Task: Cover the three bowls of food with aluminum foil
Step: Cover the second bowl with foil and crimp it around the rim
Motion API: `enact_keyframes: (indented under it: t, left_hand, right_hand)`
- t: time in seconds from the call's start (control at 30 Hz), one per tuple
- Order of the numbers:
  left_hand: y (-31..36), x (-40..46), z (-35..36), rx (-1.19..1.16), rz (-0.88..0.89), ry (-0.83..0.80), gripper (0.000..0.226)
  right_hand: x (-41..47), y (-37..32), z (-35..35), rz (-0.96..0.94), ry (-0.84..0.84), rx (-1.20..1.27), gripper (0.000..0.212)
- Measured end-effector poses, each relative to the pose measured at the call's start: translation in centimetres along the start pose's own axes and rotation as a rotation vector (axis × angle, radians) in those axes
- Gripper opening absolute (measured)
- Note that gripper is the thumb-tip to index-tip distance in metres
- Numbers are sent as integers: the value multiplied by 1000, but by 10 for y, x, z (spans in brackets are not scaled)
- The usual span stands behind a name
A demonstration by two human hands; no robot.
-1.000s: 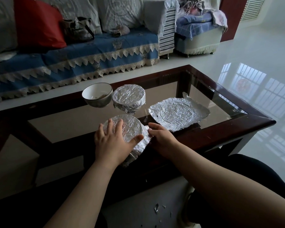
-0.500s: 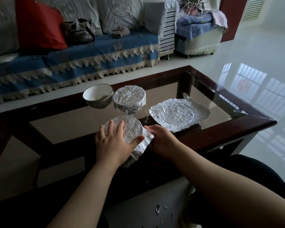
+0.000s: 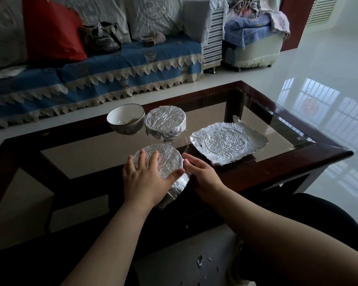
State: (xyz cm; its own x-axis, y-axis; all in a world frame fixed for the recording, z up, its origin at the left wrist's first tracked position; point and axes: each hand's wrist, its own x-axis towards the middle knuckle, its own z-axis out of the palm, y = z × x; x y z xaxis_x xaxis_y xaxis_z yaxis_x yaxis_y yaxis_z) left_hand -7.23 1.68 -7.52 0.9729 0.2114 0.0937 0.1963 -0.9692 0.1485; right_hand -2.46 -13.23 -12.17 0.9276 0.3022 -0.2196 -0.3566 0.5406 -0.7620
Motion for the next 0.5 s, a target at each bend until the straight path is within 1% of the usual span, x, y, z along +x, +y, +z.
enact_keyframes:
  t: [0.1, 0.17, 0.27, 0.4, 0.5]
  left_hand:
    - [1, 0, -1, -1, -3, -1, 120]
    - [1, 0, -1, 3, -2, -4, 120]
    - [1, -1, -1, 3, -2, -4, 121]
    - [1, -1, -2, 2, -3, -7, 121]
    - [1, 0, -1, 4, -7, -9, 118]
  right_hand:
    - [-3, 3, 4, -28, -147, -48, 40]
    - [-4, 3, 5, -21, -177, -34, 38]
    - [-6, 2, 6, -8, -156, 1, 27]
    - [-4, 4, 7, 39, -75, 61, 27]
    - [-4, 5, 9, 52, -10, 57, 20]
